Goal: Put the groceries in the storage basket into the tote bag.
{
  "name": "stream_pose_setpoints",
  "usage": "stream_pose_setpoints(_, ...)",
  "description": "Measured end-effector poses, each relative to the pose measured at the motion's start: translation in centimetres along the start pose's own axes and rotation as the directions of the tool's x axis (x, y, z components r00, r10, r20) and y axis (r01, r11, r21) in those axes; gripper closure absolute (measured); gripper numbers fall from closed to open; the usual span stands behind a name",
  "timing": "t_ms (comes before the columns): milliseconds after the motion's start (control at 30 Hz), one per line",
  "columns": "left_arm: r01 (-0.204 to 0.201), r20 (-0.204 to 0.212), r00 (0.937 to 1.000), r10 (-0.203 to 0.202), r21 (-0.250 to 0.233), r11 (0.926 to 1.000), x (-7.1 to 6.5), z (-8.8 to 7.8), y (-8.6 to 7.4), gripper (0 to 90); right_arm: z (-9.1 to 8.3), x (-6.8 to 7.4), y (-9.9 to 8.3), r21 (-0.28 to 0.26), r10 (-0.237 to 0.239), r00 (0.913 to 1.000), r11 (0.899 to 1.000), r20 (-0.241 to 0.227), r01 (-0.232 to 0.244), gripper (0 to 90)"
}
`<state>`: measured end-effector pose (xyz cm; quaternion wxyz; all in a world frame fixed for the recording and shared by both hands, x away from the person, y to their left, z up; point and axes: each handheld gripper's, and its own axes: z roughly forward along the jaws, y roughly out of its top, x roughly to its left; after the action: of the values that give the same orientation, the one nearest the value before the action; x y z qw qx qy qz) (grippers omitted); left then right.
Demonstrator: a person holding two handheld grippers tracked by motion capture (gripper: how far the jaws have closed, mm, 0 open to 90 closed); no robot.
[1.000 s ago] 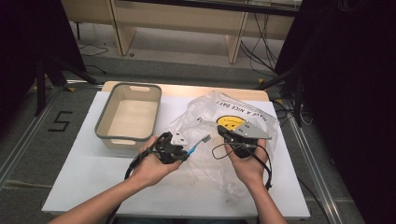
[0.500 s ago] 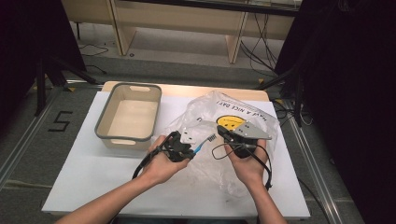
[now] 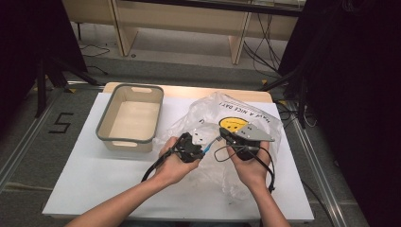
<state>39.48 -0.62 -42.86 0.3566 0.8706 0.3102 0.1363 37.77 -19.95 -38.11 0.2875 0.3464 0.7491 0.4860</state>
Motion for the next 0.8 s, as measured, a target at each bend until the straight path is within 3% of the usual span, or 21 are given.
stream_pose_setpoints(233,0.011,-0.024,0.9997,-0.011,0.011,0.9999,-0.2,0.9,0.1,82.0,0.0,0.0,0.0,0.001,0.000,1.0000,1.000,-0.003,0.000,90.0)
stream_pose_setpoints(533,0.000,-0.029,0.9996,-0.001,-0.037,0.9993,-0.5,1.4,0.2,82.0,0.0,0.0,0.0,-0.002,-0.002,1.0000,1.000,-0.002,0.002,90.0)
stream_pose_setpoints(800,0.013,-0.037,0.9992,-0.014,-0.039,0.9991,-0.6,2.0,0.3,82.0,0.0,0.0,0.0,-0.001,0.000,1.0000,1.000,-0.002,0.000,90.0)
